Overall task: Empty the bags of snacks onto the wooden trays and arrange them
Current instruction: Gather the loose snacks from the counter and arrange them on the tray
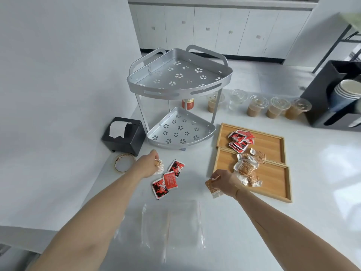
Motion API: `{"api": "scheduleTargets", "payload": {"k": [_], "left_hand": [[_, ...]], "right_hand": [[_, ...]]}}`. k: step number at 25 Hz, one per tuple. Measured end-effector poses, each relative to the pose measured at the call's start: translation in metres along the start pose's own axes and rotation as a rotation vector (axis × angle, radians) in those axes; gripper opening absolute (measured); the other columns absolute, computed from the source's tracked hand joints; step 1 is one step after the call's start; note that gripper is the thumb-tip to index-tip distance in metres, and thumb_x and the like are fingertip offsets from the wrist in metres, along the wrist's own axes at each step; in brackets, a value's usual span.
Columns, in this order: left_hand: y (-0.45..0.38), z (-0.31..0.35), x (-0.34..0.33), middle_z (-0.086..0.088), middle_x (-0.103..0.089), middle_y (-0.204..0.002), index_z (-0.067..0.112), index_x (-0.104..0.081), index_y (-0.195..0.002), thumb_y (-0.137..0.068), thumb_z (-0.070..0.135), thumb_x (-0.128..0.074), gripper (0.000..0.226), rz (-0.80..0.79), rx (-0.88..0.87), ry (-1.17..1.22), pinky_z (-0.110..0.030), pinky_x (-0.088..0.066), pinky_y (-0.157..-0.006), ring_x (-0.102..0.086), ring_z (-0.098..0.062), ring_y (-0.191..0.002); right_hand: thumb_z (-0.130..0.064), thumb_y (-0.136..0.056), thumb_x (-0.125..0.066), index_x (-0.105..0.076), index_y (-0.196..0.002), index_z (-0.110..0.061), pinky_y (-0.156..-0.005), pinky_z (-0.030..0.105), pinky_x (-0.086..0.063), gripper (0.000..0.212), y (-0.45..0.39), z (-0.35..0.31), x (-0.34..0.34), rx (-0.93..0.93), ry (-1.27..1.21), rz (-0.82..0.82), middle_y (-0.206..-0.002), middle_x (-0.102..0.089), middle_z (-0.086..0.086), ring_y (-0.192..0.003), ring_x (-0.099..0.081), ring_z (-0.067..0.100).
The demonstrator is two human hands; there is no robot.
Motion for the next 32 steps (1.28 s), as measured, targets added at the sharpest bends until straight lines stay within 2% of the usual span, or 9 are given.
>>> {"api": "scheduleTargets", "payload": {"k": [5,9,13,15,18,20,22,26,32], "left_hand": [[-0.007,0.099,-0.007,-0.014,-0.052,-0.134,0.009,-0.037,-0.135,-0.094,0.012,-0.046,0.042,-0.141,-0.153,0.054,-0.032,-0.042,-0.077,-0.057,-0.032,-0.109],[-0.007,0.177,-0.028,-0.013,-0.057,-0.108,0.018,-0.046,-0.116,-0.089,0.011,-0.047,0.028,-0.241,-0.234,0.102,-0.039,-0.055,-0.074,-0.062,-0.033,-0.091],[-0.014,0.228,-0.045,-0.003,-0.063,-0.099,0.022,-0.063,-0.104,-0.082,0.018,-0.066,0.023,-0.225,-0.321,0.114,-0.024,-0.048,-0.062,-0.06,-0.021,-0.084],[-0.022,0.241,-0.052,0.0,-0.065,-0.098,0.024,-0.069,-0.103,-0.08,0.021,-0.072,0.024,-0.225,-0.319,0.106,-0.022,-0.045,-0.068,-0.061,-0.017,-0.087],[-0.038,0.249,-0.061,0.002,-0.068,-0.099,0.032,-0.066,-0.091,-0.077,0.021,-0.076,0.02,-0.225,-0.289,0.1,-0.015,-0.041,-0.061,-0.059,-0.007,-0.078],[-0.046,0.249,-0.067,0.001,-0.064,-0.108,0.028,-0.063,-0.103,-0.076,0.021,-0.078,0.033,-0.227,-0.266,0.073,-0.02,-0.044,-0.068,-0.059,-0.011,-0.087],[-0.054,0.248,-0.072,-0.002,-0.061,-0.116,0.025,-0.059,-0.113,-0.074,0.021,-0.081,0.044,-0.237,-0.237,0.055,-0.026,-0.046,-0.077,-0.059,-0.017,-0.097],[-0.068,0.249,-0.081,-0.004,-0.061,-0.119,0.021,-0.059,-0.117,-0.074,0.02,-0.082,0.049,-0.277,-0.226,0.063,-0.026,-0.043,-0.077,-0.057,-0.017,-0.096],[-0.083,0.247,-0.087,-0.003,-0.062,-0.113,0.02,-0.06,-0.112,-0.074,0.022,-0.082,0.044,-0.309,-0.214,0.063,-0.027,-0.043,-0.075,-0.057,-0.017,-0.093]], "right_hand": [[-0.02,-0.082,-0.067,-0.069,-0.106,-0.023,-0.054,0.02,-0.04,0.024,0.018,0.042,0.051,-0.008,0.015,0.047,-0.093,-0.065,0.001,-0.082,-0.059,0.018],[-0.02,-0.084,-0.066,-0.07,-0.105,-0.021,-0.066,0.028,-0.05,0.022,0.029,0.091,0.098,-0.064,-0.027,0.089,-0.09,-0.07,0.0,-0.08,-0.062,0.018],[-0.022,-0.082,-0.07,-0.073,-0.103,-0.02,-0.075,0.028,-0.05,0.022,0.028,0.131,0.143,-0.095,0.004,0.162,-0.097,-0.071,0.002,-0.087,-0.061,0.018],[-0.021,-0.082,-0.071,-0.074,-0.102,-0.018,-0.078,0.029,-0.052,0.02,0.019,0.143,0.16,-0.103,-0.005,0.179,-0.099,-0.072,0.003,-0.09,-0.063,0.02],[-0.02,-0.084,-0.072,-0.075,-0.102,-0.017,-0.079,0.03,-0.052,0.018,-0.003,0.148,0.18,-0.081,-0.014,0.192,-0.102,-0.073,0.006,-0.094,-0.064,0.021],[-0.021,-0.085,-0.071,-0.074,-0.106,-0.016,-0.078,0.029,-0.051,0.022,-0.022,0.144,0.19,-0.061,-0.002,0.181,-0.106,-0.072,0.007,-0.096,-0.064,0.022],[-0.023,-0.086,-0.071,-0.072,-0.115,-0.017,-0.079,0.029,-0.052,0.03,-0.043,0.137,0.196,-0.034,0.023,0.126,-0.111,-0.071,0.008,-0.097,-0.063,0.022],[-0.022,-0.087,-0.072,-0.061,-0.132,-0.017,-0.101,0.037,-0.049,0.047,-0.085,0.118,0.201,0.003,0.0,0.004,-0.129,-0.065,0.008,-0.116,-0.061,0.026],[-0.022,-0.082,-0.077,-0.062,-0.131,-0.023,-0.095,0.038,-0.053,0.051,-0.117,0.108,0.184,0.032,0.114,-0.164,-0.121,-0.068,0.005,-0.11,-0.062,0.025]]}}
Point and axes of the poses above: each hand's wrist, its own y-axis away from the middle knuckle, its own x-axis out of the back of the hand, z = x × y, the point moved 5 cm from there along -y, towards the middle knuckle
